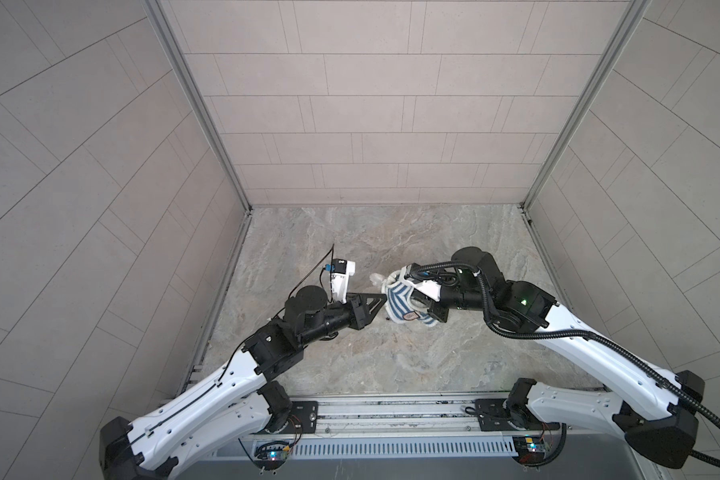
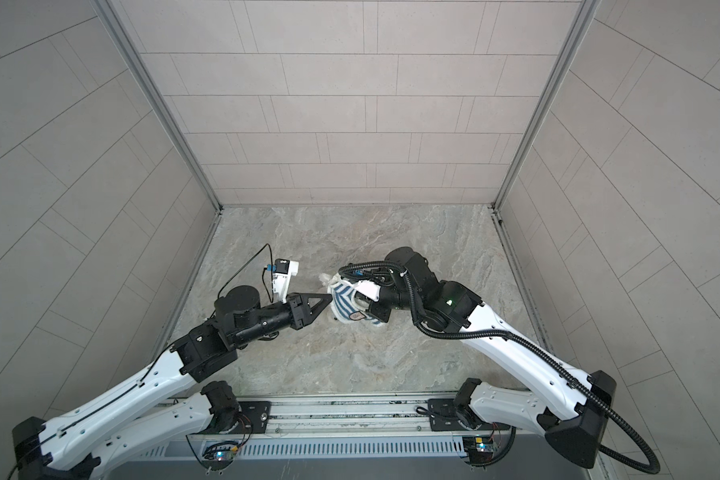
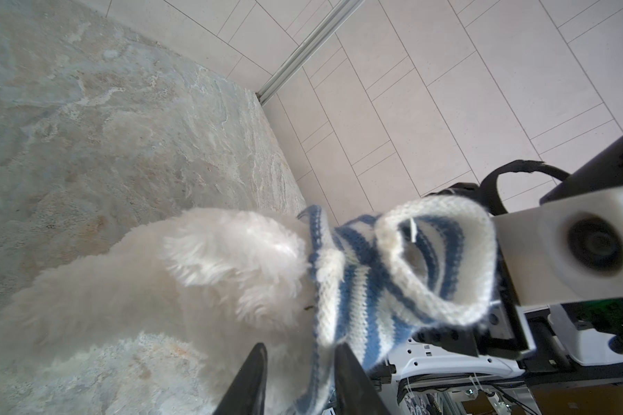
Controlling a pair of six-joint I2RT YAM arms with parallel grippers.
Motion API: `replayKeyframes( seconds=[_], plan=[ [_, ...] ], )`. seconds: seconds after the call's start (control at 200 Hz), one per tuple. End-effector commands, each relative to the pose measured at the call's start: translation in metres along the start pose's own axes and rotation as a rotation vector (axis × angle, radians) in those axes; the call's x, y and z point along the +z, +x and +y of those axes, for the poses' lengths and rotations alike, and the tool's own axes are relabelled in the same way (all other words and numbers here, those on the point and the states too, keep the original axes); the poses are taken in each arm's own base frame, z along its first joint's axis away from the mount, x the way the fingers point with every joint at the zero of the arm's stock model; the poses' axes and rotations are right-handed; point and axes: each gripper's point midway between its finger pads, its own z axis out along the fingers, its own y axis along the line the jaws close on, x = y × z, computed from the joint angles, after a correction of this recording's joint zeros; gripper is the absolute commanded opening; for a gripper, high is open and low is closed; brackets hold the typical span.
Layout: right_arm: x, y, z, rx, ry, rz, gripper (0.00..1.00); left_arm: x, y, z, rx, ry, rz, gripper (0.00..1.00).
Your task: Dress the teddy bear
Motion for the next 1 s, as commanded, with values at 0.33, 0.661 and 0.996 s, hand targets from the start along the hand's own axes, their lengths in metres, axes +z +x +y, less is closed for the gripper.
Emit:
replayKeyframes(
  seconds=[0.33,0.661,0.996],
  plan=[
    [-0.005,-0.003,0.011,-0.072,-0.026,-0.011,0.00,0.000,-0.014,-0.028,0.066,0.064,-0.038,0.26],
    [-0.006,0.000,0.017,-0.089,-0.035,0.008,0.00,0.002,-0.012,-0.027,0.074,0.049,-0.030,0.03],
    [-0.005,0.017,0.030,-0.123,-0.059,0.080,0.00,-0.022,-0.031,-0.005,0.037,0.001,-0.109,0.00]
  ],
)
